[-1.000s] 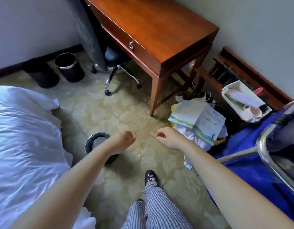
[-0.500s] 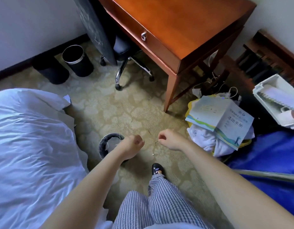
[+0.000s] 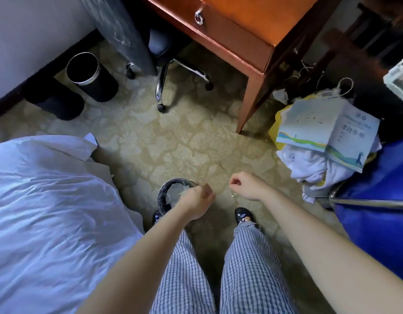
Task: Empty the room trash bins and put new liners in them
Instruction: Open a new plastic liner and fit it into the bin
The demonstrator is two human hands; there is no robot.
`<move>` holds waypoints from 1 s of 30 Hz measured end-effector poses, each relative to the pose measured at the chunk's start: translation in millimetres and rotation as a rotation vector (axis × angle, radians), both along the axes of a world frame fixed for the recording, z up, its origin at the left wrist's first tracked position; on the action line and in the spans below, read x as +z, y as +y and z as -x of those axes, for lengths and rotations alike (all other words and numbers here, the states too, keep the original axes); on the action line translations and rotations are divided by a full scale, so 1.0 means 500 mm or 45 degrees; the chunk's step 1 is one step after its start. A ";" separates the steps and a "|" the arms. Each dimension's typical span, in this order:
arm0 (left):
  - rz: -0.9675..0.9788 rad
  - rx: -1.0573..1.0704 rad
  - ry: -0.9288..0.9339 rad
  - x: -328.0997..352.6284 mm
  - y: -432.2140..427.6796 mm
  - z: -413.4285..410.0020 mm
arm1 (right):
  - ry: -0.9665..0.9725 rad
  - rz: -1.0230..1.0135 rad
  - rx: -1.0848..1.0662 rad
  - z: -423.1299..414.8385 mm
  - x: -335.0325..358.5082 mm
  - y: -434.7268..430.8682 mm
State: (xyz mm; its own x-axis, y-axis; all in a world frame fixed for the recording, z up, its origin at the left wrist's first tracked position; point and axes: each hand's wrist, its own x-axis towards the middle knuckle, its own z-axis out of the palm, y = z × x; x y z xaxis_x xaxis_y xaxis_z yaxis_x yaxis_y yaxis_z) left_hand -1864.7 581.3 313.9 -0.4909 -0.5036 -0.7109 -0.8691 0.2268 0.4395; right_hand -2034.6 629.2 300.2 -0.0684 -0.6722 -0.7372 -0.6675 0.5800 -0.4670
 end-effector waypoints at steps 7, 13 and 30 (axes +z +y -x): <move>-0.116 -0.207 -0.045 -0.124 -0.097 -0.188 | -0.046 -0.108 -0.183 -0.263 -0.129 -0.044; -0.151 -0.424 -0.150 -0.291 -0.133 -0.330 | 0.048 -0.100 -0.333 -0.421 -0.294 -0.045; 0.241 -0.815 0.202 -0.457 0.023 -0.604 | 0.428 0.001 -0.530 -0.724 -0.400 0.143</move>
State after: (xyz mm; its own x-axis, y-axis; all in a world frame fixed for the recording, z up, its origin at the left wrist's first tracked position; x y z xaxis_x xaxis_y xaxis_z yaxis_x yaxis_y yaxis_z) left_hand -1562.9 593.0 85.3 -0.8242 -0.1878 -0.5343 -0.4666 0.7598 0.4527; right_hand -1672.6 700.6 100.4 -0.5615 -0.5387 -0.6281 -0.4938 0.8272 -0.2680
